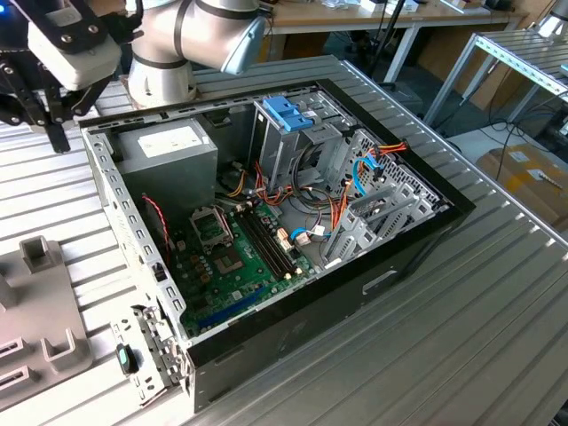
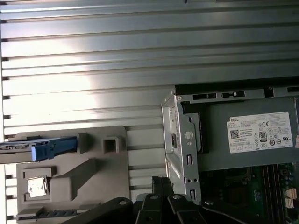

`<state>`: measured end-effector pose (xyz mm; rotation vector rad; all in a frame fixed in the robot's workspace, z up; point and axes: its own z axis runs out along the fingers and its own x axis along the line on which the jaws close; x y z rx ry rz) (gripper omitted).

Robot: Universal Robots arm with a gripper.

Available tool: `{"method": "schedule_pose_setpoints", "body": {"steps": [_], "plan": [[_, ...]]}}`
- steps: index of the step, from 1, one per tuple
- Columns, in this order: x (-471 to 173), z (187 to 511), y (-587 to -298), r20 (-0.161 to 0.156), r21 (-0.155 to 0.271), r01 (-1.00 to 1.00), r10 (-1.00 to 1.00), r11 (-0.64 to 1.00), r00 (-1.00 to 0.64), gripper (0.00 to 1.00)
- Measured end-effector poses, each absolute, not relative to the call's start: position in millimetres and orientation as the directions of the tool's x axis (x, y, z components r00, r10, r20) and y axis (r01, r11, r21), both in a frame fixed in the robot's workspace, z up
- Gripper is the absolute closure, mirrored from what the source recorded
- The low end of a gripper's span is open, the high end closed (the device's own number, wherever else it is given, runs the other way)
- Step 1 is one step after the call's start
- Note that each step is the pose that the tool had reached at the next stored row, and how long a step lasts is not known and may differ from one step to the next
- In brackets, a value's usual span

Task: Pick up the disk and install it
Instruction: 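Reach for the disk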

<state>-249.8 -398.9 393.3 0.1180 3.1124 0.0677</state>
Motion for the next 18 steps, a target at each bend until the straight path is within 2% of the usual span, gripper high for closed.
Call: {"method": "schedule_pose_setpoints", "body": {"steps": [6,18], "plan": [[-277.5,393.3,-398.9,-0.024,0.044,0.075,0.076,0.996,-0.997,0.89],[-283.8,393.3,-398.9,-0.024,0.044,0.075,0.076,0.996,-0.997,0.89]]}}
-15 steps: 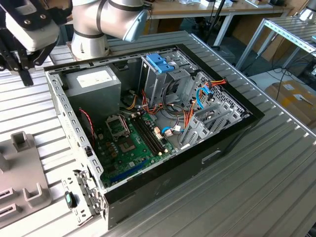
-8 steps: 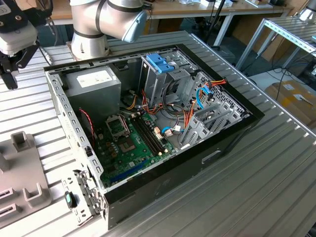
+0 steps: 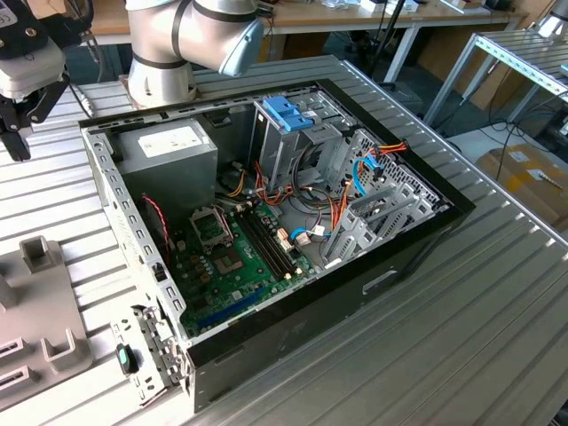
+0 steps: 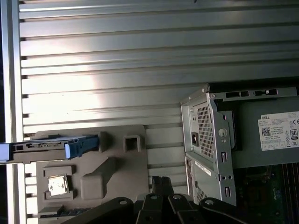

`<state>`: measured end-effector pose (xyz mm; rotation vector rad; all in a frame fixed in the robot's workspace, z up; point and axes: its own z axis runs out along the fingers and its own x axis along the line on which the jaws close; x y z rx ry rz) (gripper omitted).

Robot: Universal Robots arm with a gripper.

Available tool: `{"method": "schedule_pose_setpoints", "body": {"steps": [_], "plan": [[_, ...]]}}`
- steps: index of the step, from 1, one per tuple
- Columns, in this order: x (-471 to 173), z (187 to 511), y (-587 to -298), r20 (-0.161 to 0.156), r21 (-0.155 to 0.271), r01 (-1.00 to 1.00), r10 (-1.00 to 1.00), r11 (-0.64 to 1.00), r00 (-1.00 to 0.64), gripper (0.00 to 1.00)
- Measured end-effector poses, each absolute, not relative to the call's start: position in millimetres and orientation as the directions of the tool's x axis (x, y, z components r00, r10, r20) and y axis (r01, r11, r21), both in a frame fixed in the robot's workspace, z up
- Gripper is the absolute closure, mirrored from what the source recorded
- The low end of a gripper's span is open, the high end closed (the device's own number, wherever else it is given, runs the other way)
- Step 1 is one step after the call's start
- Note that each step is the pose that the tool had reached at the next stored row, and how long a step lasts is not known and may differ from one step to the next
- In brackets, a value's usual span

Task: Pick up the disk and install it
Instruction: 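Reach for the disk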

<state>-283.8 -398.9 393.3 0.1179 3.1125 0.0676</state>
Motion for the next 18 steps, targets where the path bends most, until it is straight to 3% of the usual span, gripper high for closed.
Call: {"method": "schedule_pose_setpoints", "body": {"steps": [18], "plan": [[-299.3,393.3,-398.9,-0.024,0.044,0.075,0.076,0.996,-0.997,0.89]]}}
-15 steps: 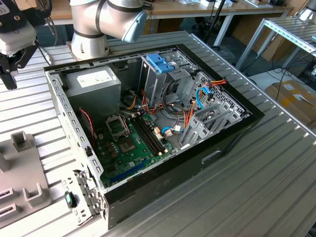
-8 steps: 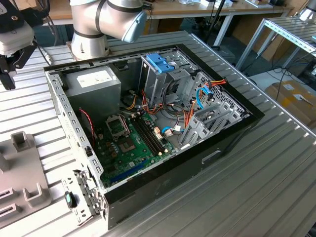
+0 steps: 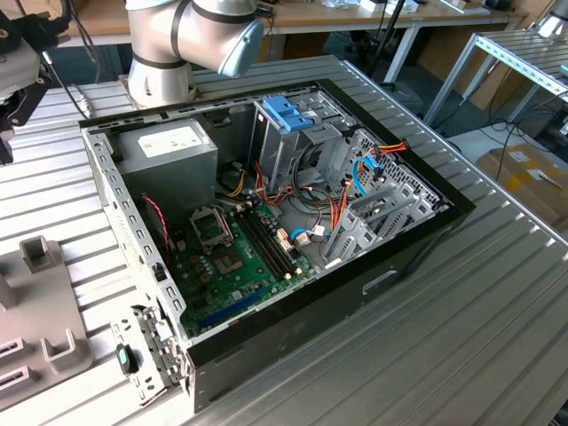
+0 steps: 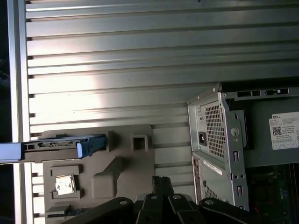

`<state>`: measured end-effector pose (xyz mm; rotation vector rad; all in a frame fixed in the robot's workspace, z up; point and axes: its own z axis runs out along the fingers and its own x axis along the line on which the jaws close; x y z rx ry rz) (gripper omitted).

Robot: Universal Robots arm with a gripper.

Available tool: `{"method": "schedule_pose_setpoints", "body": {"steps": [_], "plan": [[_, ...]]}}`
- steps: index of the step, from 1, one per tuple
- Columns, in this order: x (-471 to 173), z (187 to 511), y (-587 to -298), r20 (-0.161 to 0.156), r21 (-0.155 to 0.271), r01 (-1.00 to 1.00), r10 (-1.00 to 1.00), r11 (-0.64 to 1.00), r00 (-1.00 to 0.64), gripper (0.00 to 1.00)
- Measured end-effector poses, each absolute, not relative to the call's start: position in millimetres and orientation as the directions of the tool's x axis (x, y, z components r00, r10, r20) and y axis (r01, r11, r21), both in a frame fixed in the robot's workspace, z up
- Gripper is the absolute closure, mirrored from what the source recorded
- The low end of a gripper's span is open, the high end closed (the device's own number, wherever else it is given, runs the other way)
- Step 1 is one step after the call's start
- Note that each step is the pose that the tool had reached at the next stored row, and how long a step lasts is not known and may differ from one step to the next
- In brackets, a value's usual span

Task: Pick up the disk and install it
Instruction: 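Reach for the disk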

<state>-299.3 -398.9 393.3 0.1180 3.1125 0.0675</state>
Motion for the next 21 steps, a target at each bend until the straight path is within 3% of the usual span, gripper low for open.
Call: {"method": "schedule_pose_setpoints", "body": {"steps": [21], "plan": [[-321.3,393.3,-398.9,-0.024,0.044,0.075,0.076,0.996,-0.997,0.89]]}}
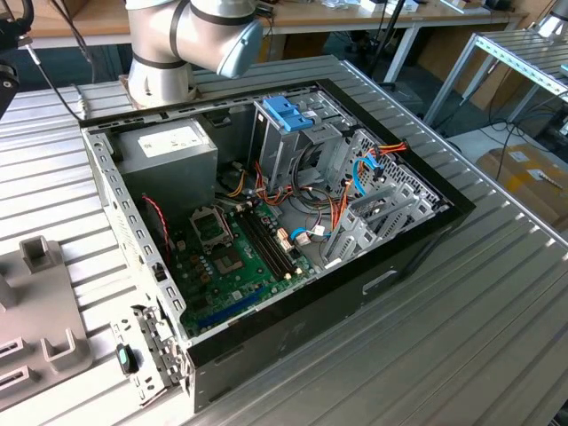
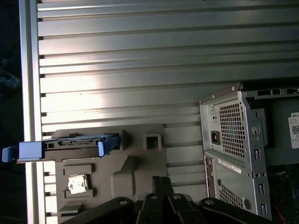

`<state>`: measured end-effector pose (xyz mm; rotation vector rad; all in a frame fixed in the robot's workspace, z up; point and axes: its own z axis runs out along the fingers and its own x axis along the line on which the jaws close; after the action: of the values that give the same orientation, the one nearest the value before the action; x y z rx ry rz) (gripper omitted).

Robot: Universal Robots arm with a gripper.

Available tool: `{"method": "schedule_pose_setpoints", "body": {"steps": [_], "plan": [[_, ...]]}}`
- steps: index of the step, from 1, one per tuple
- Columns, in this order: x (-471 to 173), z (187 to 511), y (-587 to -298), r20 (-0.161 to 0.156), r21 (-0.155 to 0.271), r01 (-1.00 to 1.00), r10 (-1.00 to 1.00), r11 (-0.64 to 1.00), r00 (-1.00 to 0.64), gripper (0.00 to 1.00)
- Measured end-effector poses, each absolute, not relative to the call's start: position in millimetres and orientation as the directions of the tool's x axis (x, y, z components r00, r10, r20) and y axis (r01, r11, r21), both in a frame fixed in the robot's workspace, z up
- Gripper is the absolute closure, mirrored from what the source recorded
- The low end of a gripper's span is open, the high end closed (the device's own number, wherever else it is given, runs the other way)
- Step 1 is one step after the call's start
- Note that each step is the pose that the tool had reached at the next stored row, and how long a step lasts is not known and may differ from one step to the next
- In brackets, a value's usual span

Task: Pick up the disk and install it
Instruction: 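Reach for the disk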

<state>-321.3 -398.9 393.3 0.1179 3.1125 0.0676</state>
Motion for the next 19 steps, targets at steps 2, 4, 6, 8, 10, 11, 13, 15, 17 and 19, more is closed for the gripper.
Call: {"method": "schedule_pose_setpoints", "body": {"steps": [2,4,6,8,10,11,13,15,17,19], "plan": [[-321.3,393.3,-398.9,-0.024,0.044,0.075,0.076,0.996,-0.997,0.89],[-321.4,393.3,-398.9,-0.024,0.044,0.075,0.076,0.996,-0.997,0.89],[-322.1,393.3,-399.0,-0.024,0.044,0.075,0.076,0.996,-0.997,0.89],[-323.2,393.3,-398.9,-0.024,0.044,0.075,0.076,0.996,-0.997,0.89],[-325.2,393.3,-398.9,-0.024,0.044,0.075,0.076,0.996,-0.997,0.89],[-326.7,393.3,-398.9,-0.024,0.044,0.075,0.076,0.996,-0.997,0.89],[-328.8,393.3,-399.0,-0.024,0.044,0.075,0.076,0.996,-0.997,0.89],[-332.8,393.3,-399.0,-0.024,0.044,0.075,0.076,0.996,-0.997,0.89],[-335.3,393.3,-398.9,-0.025,0.044,0.075,0.076,0.996,-0.997,0.89],[-337.9,393.3,-398.9,-0.024,0.044,0.075,0.076,0.996,-0.997,0.89]]}}
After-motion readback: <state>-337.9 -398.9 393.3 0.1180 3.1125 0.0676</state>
